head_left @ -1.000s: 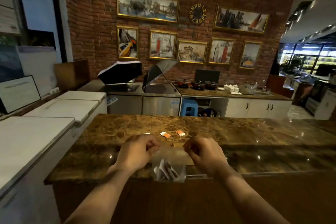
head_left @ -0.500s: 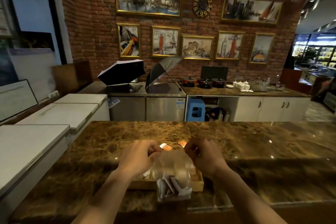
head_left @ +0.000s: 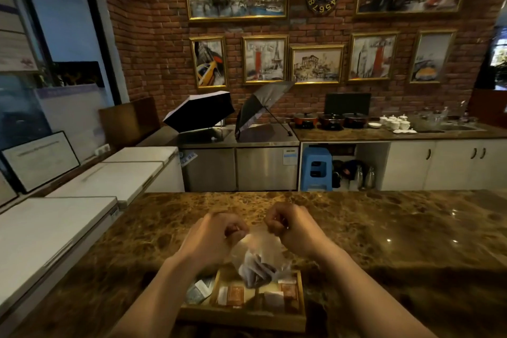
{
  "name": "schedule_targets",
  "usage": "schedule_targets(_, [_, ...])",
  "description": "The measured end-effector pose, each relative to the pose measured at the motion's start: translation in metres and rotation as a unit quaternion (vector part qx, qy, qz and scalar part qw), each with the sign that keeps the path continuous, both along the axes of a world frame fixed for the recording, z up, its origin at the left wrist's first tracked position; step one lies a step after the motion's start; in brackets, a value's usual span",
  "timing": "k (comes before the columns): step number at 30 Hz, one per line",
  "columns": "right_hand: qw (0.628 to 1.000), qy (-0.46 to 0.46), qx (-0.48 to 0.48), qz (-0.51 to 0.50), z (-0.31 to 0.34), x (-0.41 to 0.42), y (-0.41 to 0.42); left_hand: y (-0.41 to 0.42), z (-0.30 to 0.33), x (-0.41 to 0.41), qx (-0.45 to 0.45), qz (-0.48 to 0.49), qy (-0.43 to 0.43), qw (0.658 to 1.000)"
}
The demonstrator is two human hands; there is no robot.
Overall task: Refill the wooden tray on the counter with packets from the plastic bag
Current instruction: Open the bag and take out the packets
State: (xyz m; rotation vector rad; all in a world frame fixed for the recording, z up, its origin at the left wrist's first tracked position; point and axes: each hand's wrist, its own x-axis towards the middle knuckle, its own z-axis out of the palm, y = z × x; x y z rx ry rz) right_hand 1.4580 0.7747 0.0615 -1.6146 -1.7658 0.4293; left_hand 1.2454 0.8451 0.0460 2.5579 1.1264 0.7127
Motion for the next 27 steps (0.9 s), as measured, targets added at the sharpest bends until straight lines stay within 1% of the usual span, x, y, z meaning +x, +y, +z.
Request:
schedule_targets(2, [1.0, 0.018, -0.006, -0.007, -0.004, 0.003, 0.005, 0.004, -0.002, 0.005, -0.019, -0.017, -0.005, 1.0])
schedule_targets(5, [0.991, 0.123, -0.028, -0.051, -0.011, 0.004, 0.014, 0.015, -0.005, 0.013, -0.052, -0.005, -0.012, 0.999])
schedule_targets(6, [0.987, 0.145, -0.034, -0.065, -0.013, 0.004, 0.018, 0.018, -0.006, 0.015, -0.066, 0.0, -0.014, 0.998])
schedule_targets(9, [0.985, 0.127, -0.025, -0.116, -0.018, 0.003, 0.028, 0.027, -0.008, 0.021, -0.119, -0.005, -0.048, 0.992])
schedule_targets(11, [0.976, 0.128, 0.002, -0.178, -0.019, -0.001, 0.033, 0.031, -0.005, 0.024, -0.123, -0.01, -0.076, 0.99])
schedule_targets(13, [0.958, 0.172, 0.008, -0.232, -0.02, -0.008, 0.038, 0.035, -0.004, 0.028, -0.113, -0.017, -0.088, 0.99])
schedule_targets(14, [0.945, 0.227, -0.014, -0.234, -0.019, -0.011, 0.038, 0.036, -0.005, 0.03, -0.115, -0.015, -0.092, 0.989])
schedule_targets(15, [0.928, 0.297, -0.052, -0.216, -0.018, -0.014, 0.038, 0.037, -0.006, 0.032, -0.125, -0.01, -0.101, 0.987])
schedule_targets(16, [0.908, 0.362, -0.1, -0.184, -0.017, -0.017, 0.037, 0.038, -0.007, 0.034, -0.138, -0.004, -0.117, 0.984])
schedule_targets(17, [0.892, 0.402, -0.142, -0.151, -0.015, -0.021, 0.035, 0.037, -0.008, 0.035, -0.154, 0.004, -0.14, 0.978])
schedule_targets(18, [0.881, 0.423, -0.168, -0.129, -0.013, -0.025, 0.033, 0.036, -0.007, 0.036, -0.173, 0.01, -0.167, 0.971])
schedule_targets(19, [0.871, 0.442, -0.174, -0.125, -0.012, -0.029, 0.033, 0.035, -0.006, 0.037, -0.192, 0.015, -0.192, 0.962])
schedule_targets(22, [0.844, 0.489, -0.164, -0.151, -0.009, -0.037, 0.037, 0.033, -0.004, 0.04, -0.215, 0.03, -0.225, 0.95])
schedule_targets(25, [0.839, 0.49, -0.161, -0.173, -0.006, -0.04, 0.045, 0.034, -0.001, 0.041, -0.22, 0.046, -0.222, 0.949])
schedule_targets(27, [0.836, 0.491, -0.159, -0.184, -0.005, -0.039, 0.049, 0.035, 0.002, 0.04, -0.245, 0.046, -0.237, 0.939])
